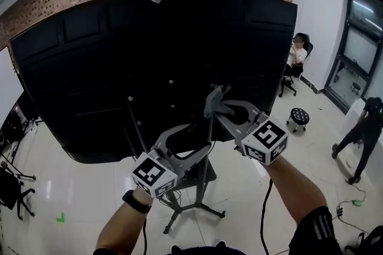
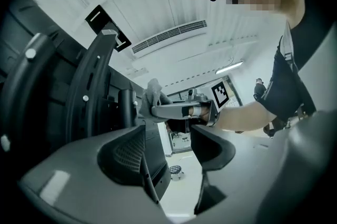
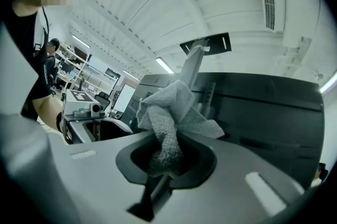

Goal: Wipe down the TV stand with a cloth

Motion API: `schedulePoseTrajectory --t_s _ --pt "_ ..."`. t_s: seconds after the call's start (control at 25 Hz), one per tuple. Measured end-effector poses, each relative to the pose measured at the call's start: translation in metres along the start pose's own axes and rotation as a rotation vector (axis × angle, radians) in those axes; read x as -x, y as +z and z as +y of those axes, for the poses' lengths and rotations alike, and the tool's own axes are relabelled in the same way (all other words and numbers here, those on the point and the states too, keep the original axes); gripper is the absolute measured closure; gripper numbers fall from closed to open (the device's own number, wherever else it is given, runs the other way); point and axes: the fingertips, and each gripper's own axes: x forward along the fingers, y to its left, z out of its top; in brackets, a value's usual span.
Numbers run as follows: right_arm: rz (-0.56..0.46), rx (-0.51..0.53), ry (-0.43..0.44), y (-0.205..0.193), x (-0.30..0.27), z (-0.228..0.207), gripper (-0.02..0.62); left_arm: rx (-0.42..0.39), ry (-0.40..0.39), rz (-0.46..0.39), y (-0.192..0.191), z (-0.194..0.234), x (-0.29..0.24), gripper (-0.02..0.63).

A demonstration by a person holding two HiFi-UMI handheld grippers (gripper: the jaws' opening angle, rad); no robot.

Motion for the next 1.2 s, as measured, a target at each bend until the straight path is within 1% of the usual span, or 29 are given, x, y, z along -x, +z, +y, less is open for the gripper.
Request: schedulePoseTrajectory --t_s 0.12,0.28,0.48,0.6,0.68,0.84,0.96,1.2 --pt "0.015 0.024 0.017 0.019 -0.004 -0.02 0.563 -0.006 0.022 0.002 0.016 0.004 -0.018 0.313" --pt "0.053 0.069 0.039 0.035 -0.015 -0.041 0.563 -0.032 0.054 0.005 0.031 0.009 -0.031 0.313" --pt "0.164 0.079 0.13 0.041 -0.034 -0.05 0.563 -0.035 0.087 0.004 0.045 0.017 -0.041 0.313" --pt "0.183 0.059 0.169 0.039 -0.034 -0.05 0.565 -0.03 0.102 0.002 0.046 0.019 -0.045 0.313" --pt "0.184 0.04 0.179 0.033 -0.032 -0.052 0.565 -0.028 0.109 0.006 0.043 0.02 -0.046 0.313" --pt "0.181 -0.039 0.209 0.012 -0.027 -0.053 0.565 -0.005 0.128 0.017 0.029 0.024 -0.046 0.314" --pt "0.202 -0.07 0.219 -0.01 -0.024 -0.052 0.565 0.021 0.132 0.03 0.011 0.025 -0.047 0.314" --pt "0.235 -0.136 0.273 -0.055 -0.023 -0.037 0.565 0.072 0.147 0.065 -0.027 0.028 -0.043 0.314"
